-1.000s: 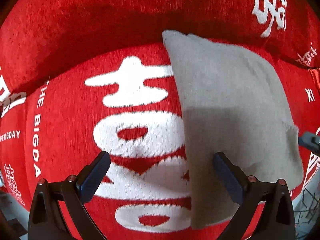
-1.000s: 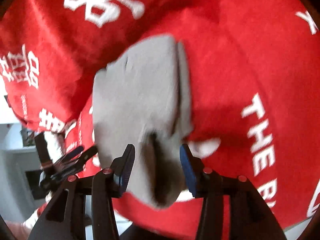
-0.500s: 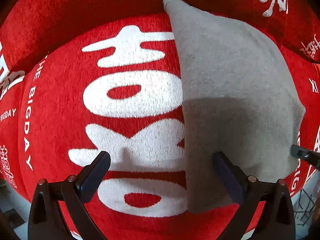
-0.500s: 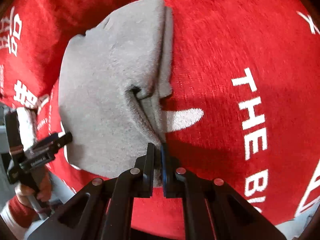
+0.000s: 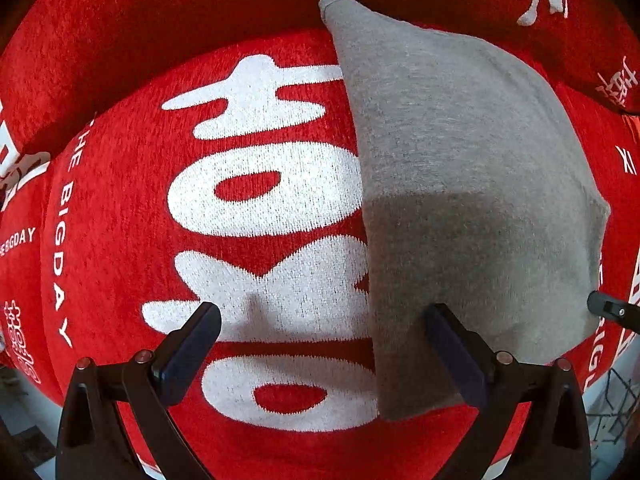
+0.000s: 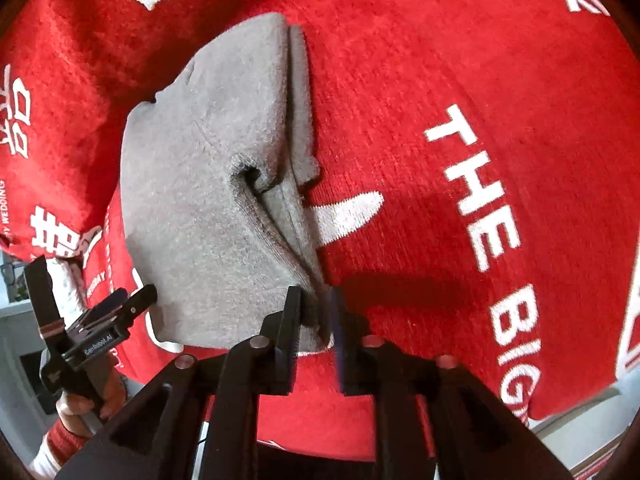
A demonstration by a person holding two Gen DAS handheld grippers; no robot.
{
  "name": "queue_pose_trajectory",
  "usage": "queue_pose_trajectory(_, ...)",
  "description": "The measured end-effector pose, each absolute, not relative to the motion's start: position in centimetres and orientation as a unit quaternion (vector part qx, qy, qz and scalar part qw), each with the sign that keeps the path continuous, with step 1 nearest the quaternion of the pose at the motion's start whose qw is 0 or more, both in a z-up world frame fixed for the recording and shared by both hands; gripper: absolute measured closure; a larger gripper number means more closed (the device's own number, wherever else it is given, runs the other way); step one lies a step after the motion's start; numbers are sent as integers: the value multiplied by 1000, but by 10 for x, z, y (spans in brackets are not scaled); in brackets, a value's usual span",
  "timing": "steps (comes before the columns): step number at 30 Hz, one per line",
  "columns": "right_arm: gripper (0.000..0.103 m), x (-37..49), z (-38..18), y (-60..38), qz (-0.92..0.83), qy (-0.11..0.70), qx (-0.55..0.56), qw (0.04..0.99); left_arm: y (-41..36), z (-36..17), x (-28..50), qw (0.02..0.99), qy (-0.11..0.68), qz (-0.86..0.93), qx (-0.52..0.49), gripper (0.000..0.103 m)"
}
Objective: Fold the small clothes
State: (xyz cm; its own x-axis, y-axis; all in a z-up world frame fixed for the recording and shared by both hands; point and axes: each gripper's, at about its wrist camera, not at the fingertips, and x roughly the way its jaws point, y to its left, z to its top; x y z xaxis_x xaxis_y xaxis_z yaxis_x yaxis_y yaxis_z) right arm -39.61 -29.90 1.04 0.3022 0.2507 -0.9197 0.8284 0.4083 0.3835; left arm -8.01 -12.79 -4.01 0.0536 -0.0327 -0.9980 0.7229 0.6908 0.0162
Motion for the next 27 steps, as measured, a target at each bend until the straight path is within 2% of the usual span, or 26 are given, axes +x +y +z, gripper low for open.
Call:
queue_pose_trajectory(1,75,-396,16,-300,-235,545,491,638,-128,-39,-80,671,628,-282,276,0)
queue_pose_trajectory(5,74,-397,31,-305,-252,539,483,643,-127,-39,-80,667,627,-289,281,0)
queue_pose_trajectory(13,56,-390,42,-310,-261,531,482,646,-134,-37,-81,662,624,-291,295,0)
queue_pose_trajectory(22,55,-373,40,-330,-260,506,495,657,-141,-44,-58,665,629,-281,287,0)
queue_pose_trajectory(25,47,-362,34,-345,-257,488,514,657,-137,-40,-47,671,633,-276,270,0)
queue_pose_trajectory(27,47,-354,26,-353,-249,484,530,650,-136,-37,-39,674,635,-272,260,0)
